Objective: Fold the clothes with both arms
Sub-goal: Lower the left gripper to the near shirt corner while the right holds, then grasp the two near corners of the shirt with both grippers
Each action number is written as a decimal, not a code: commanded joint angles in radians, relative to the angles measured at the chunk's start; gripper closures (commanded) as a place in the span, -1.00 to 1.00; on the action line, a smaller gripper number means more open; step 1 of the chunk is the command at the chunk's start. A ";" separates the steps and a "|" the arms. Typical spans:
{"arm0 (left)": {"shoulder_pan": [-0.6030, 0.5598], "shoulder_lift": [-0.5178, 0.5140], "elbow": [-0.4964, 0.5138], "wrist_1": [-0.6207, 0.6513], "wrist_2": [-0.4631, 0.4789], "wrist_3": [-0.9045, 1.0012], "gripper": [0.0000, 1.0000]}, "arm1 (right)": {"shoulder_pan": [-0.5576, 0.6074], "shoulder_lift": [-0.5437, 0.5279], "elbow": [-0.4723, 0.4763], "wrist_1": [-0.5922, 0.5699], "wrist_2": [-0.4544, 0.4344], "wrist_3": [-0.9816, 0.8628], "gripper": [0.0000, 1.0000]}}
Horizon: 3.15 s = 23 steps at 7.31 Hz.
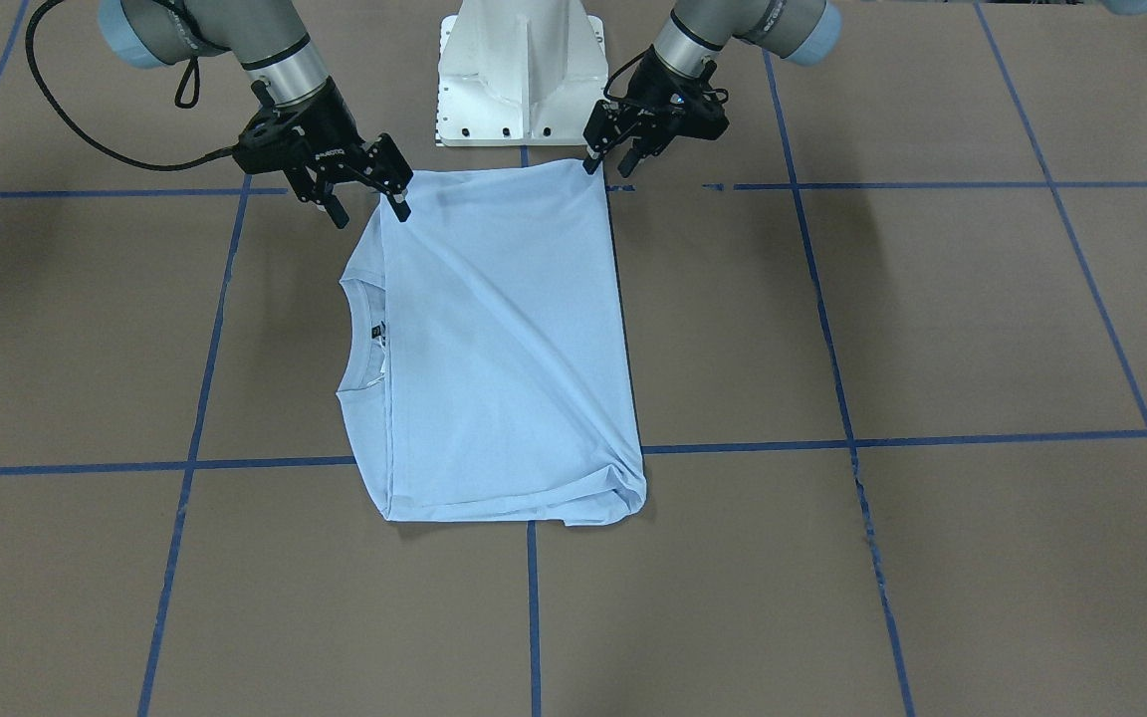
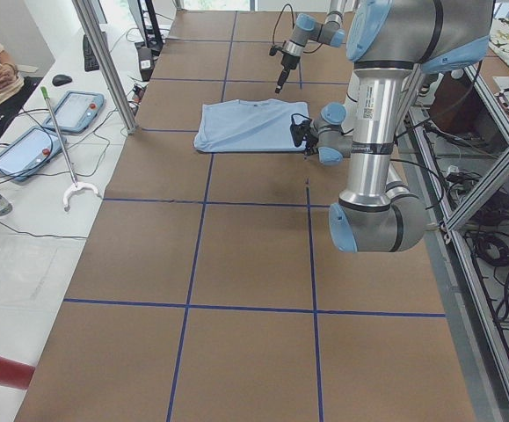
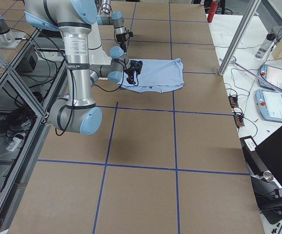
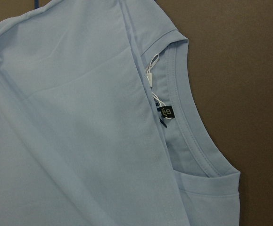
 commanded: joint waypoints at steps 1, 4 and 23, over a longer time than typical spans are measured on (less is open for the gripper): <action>0.024 -0.037 0.040 0.001 0.003 -0.019 -0.40 | 0.000 0.003 -0.005 0.000 0.000 0.004 -1.00; 0.023 -0.044 0.045 0.001 0.003 -0.019 0.00 | 0.000 0.003 -0.007 0.001 -0.002 0.012 -1.00; 0.029 -0.045 0.030 -0.005 0.000 -0.016 1.00 | -0.207 0.109 -0.056 -0.410 -0.170 0.397 -0.41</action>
